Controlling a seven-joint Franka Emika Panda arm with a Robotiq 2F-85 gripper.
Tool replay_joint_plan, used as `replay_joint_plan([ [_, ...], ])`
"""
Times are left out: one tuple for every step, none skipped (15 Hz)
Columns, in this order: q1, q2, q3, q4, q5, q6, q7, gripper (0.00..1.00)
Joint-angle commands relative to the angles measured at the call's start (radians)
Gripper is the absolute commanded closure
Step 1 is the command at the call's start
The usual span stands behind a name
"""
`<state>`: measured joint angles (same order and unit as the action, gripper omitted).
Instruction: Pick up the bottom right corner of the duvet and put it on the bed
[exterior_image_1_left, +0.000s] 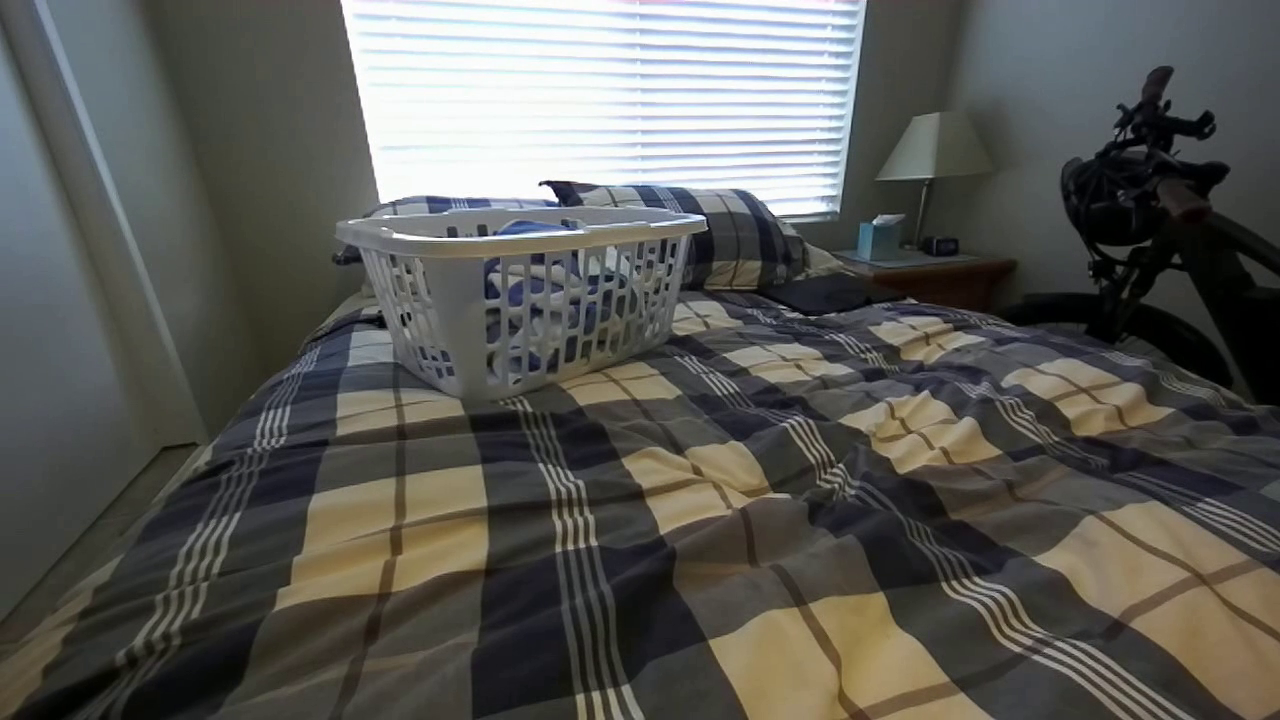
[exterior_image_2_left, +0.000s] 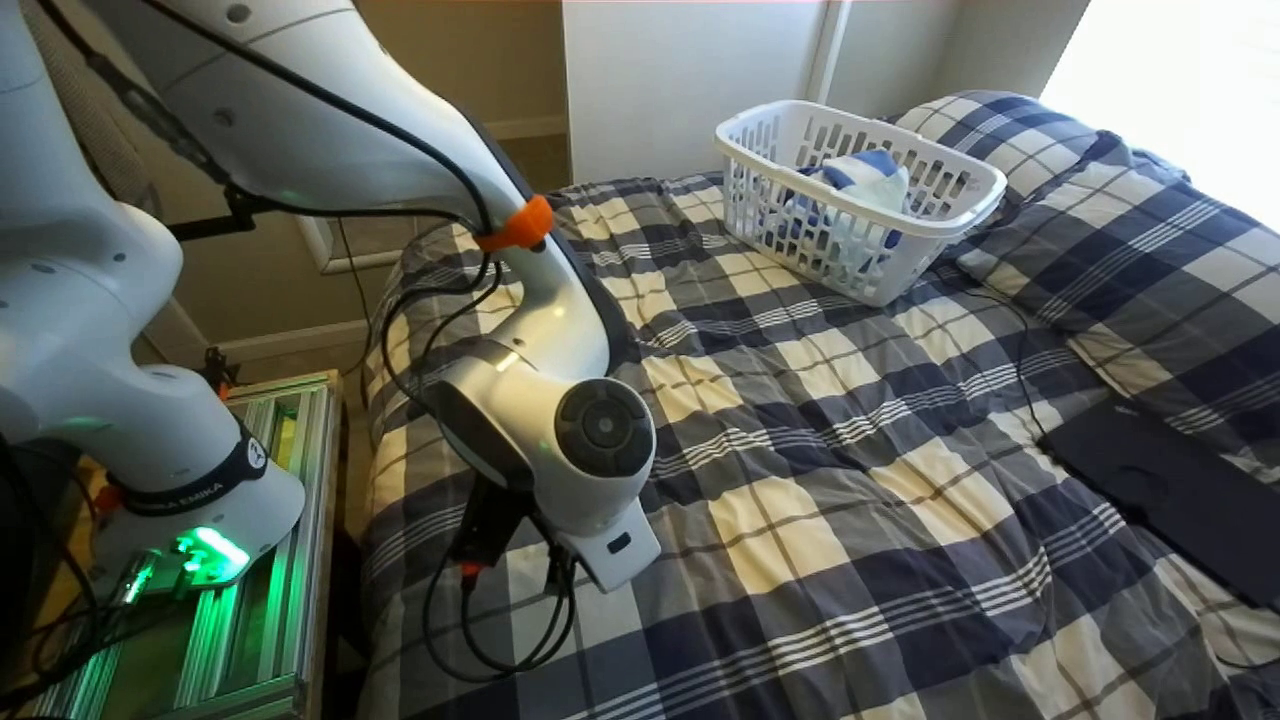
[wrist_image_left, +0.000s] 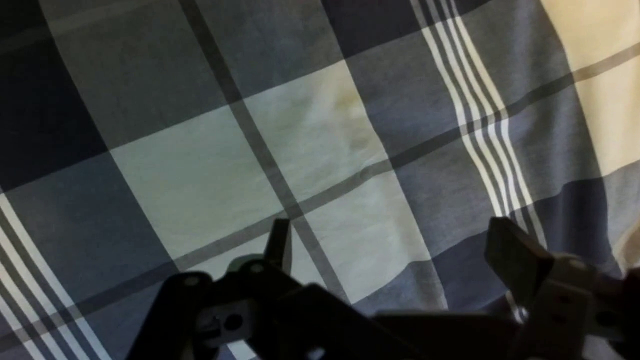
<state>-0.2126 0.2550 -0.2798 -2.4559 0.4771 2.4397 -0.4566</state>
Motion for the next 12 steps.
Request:
replay_joint_plan([
  [-0.051,-0.004,0.052,0.002,-0.020,0.005,0.015,0.00],
  [-0.050,-0.004,0.053,0.004,-0.019,0.005,0.015,0.00],
  [-0.050,-0.004,0.054,0.005,-0.019,0.005,0.015,0.00],
  [-0.050,-0.004,0.054,0.005,-0.019,0.005,0.015,0.00],
  [-0.068,0.032,0.059,0.041,-0.018,-0.032,-0.006,0.00],
  [-0.089,0.057,0.070,0.063,-0.003,-0.048,-0.029,0.00],
  [-0.113,0.094,0.076,0.090,0.007,-0.047,-0.051,0.00],
  [-0.137,0.124,0.080,0.117,0.010,-0.056,-0.062,0.00],
  [-0.162,0.156,0.087,0.143,0.014,-0.061,-0.077,0.00],
  [-0.179,0.186,0.083,0.163,-0.008,-0.034,-0.072,0.00],
  [-0.212,0.209,0.093,0.185,0.007,-0.039,-0.091,0.00],
  [-0.239,0.237,0.101,0.212,0.011,-0.042,-0.097,0.00],
])
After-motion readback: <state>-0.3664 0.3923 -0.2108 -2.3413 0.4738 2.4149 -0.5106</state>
